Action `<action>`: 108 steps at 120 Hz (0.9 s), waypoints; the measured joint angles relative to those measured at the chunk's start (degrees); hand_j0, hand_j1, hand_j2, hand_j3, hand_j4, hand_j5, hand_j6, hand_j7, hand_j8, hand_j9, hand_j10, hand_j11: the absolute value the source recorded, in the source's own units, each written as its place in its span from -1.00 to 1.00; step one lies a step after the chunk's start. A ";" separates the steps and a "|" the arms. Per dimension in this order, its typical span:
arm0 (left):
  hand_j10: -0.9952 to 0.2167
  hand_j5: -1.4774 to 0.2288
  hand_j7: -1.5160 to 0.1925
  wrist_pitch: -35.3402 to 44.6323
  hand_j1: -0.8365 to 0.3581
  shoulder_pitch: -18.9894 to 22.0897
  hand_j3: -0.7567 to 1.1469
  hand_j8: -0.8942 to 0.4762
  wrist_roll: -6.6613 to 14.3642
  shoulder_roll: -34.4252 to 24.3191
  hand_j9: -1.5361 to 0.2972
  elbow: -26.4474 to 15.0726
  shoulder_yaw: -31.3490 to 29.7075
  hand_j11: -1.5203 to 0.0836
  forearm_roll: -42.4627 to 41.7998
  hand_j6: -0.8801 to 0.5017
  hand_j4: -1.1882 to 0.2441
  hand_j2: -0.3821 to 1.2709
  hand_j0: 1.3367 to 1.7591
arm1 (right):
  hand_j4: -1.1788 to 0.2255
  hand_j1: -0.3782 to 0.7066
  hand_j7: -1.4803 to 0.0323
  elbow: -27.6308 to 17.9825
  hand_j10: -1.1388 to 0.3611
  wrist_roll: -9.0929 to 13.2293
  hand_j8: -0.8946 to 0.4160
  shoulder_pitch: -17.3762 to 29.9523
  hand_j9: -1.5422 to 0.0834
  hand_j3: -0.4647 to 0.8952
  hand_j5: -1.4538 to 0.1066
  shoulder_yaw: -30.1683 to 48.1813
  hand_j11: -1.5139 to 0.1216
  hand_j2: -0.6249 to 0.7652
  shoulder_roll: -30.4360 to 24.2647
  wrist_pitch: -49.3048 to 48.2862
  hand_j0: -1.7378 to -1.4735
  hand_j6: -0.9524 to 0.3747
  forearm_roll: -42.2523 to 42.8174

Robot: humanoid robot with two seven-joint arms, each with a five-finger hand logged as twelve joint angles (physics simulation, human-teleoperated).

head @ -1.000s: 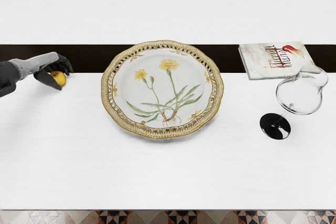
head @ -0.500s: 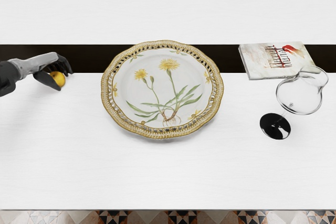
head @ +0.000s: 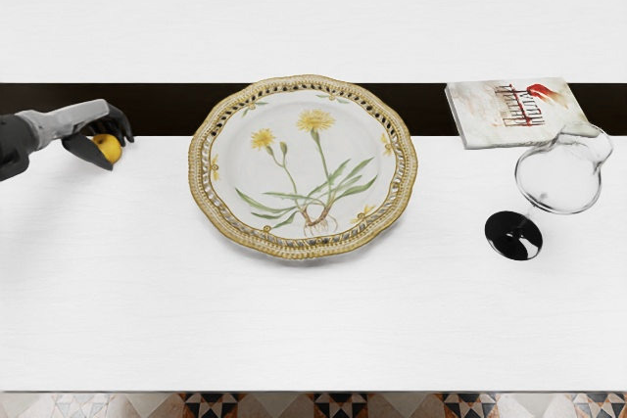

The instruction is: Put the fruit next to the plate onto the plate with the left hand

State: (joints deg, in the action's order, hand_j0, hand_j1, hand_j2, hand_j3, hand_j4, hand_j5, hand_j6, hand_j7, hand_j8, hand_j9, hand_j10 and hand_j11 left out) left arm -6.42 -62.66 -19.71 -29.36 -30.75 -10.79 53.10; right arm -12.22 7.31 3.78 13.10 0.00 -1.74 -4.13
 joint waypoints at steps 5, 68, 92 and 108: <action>-0.20 -0.24 -0.19 -0.01 -0.04 0.00 -0.20 -0.34 0.00 -0.08 -0.24 -0.01 -0.03 -0.17 0.01 -0.61 -0.22 -0.36 0.50 | 0.64 -0.89 0.91 0.00 0.48 0.01 0.32 0.00 0.85 -0.32 0.82 0.00 0.81 -0.11 0.00 0.01 -0.40 0.40 0.00; -0.26 -0.27 -0.22 -1.55 -0.06 -1.14 -0.21 -0.42 0.04 -0.08 -0.27 -0.69 -0.06 -0.20 0.03 -0.69 -0.27 -0.18 0.50 | 0.64 -0.89 0.91 0.00 0.48 0.00 0.32 0.00 0.85 -0.32 0.82 0.00 0.81 -0.11 0.00 -0.01 -0.40 0.39 0.00; -0.27 -0.29 -0.24 -2.38 -0.08 -1.58 -0.21 -0.45 0.03 -0.23 -0.28 -1.26 -0.05 -0.21 0.03 -0.71 -0.28 -0.08 0.51 | 0.64 -0.89 0.91 -0.02 0.48 -0.01 0.32 0.00 0.85 -0.32 0.82 0.00 0.81 -0.11 0.00 -0.01 -0.40 0.39 0.00; -0.27 -0.29 -0.24 -3.73 -0.09 -2.41 -0.21 -0.45 0.04 -0.61 -0.29 -2.19 -0.06 -0.21 -0.02 -0.71 -0.29 -0.05 0.51 | 0.64 -0.89 0.91 -0.07 0.48 0.00 0.32 0.00 0.85 -0.32 0.82 0.00 0.81 -0.11 0.00 -0.01 -0.40 0.40 0.00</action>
State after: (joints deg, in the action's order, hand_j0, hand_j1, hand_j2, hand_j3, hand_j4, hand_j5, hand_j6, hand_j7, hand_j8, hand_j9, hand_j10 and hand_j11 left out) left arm -10.15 -65.07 -19.68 -29.97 -32.95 -10.85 53.08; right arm -12.29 7.31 3.78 13.10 0.00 -1.76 -4.13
